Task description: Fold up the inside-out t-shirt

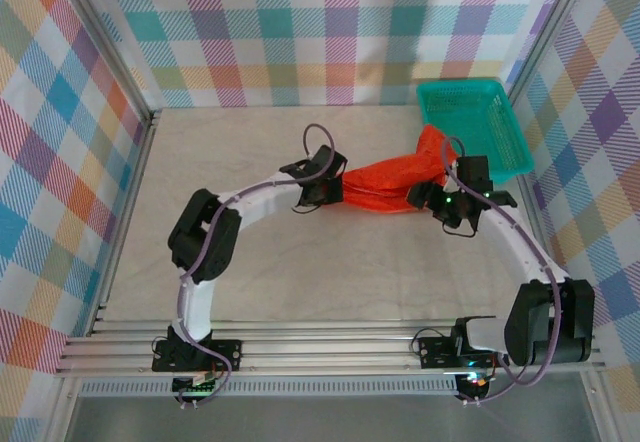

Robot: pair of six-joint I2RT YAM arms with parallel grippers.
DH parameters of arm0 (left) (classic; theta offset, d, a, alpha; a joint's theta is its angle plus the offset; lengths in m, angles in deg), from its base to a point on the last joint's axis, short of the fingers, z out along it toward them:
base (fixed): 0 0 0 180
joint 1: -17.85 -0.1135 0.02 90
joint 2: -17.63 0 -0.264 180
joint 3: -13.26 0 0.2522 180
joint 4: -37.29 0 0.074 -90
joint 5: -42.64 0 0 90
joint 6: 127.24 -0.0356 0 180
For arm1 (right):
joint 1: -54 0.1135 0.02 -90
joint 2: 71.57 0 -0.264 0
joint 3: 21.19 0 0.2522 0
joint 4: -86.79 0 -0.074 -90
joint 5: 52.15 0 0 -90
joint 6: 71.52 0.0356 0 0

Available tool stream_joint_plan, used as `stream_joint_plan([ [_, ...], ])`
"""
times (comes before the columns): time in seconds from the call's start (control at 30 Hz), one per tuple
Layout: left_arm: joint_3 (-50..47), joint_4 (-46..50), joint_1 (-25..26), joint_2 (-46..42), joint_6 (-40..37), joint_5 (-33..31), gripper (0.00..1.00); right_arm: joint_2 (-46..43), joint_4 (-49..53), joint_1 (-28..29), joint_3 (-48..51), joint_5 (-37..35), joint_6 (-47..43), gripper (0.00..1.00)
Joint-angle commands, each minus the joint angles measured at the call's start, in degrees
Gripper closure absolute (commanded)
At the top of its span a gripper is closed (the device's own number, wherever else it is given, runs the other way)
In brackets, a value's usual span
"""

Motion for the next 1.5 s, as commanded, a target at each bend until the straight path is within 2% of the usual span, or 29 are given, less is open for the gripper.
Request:
stream_joint_plan([
  [0.0,1.79,11.42,0.27,-12.38,-1.20,-9.32,1.00,2.46,-3.14,0.84,0.09,-0.08,0.37,0.21],
  [0.13,-2.77,14.82,-2.04,-22.66,-1.02,-12.71,1.00,6.16,-5.12,4.99,-1.54,-1.26,2.82,0.20],
  [0.23,-7.45,13.45,-3.84,-28.28,-0.41,-9.06,1.00,9.89,-9.24,9.43,-2.92,-2.25,6.77,0.18],
  [0.37,-12.39,11.75,-4.72,-32.20,0.76,-6.01,1.00,16.78,-15.89,15.47,-6.43,-7.52,13.38,0.19],
  [0.47,-13.53,13.75,-5.98,-33.96,0.60,-6.43,1.00,20.47,-17.76,16.74,-9.48,-8.83,16.42,0.21],
  [0.63,-15.15,16.53,-9.31,-38.98,-1.03,-6.40,1.00,22.23,-16.40,17.52,-13.62,-9.31,13.95,0.23],
  [0.7,-16.60,15.75,-10.61,-40.83,-0.78,-4.97,1.00,23.89,-16.26,17.73,-14.85,-8.28,13.45,0.43],
  [0.77,-17.68,14.61,-11.38,-41.44,-0.48,-3.49,1.00,25.27,-16.68,17.79,-15.31,-6.23,13.67,0.72],
  [0.8,-18.12,14.18,-11.56,-41.48,-0.34,-3.01,1.00,25.85,-17.02,17.96,-15.14,-5.21,13.85,0.80],
  [0.83,-18.35,13.90,-11.65,-41.26,-0.22,-2.76,1.00,26.09,-16.91,18.10,-15.06,-4.53,13.89,0.80],
  [0.93,-18.44,14.48,-11.85,-39.88,-0.56,-2.52,1.00,25.73,-14.08,18.81,-14.96,-2.83,11.32,0.59],
  [1.03,-19.35,14.62,-12.07,-38.75,-1.21,-2.86,1.00,23.79,-10.89,21.50,-13.17,-1.76,9.01,0.45],
  [1.3,-23.29,13.59,-13.63,-37.68,-0.56,-2.38,1.00,17.11,-6.74,32.53,-6.08,-8.25,7.92,0.42],
  [1.47,-24.31,13.52,-14.47,-38.02,-0.07,-1.93,1.00,17.76,-7.17,36.81,-4.35,-8.90,10.19,0.39],
])
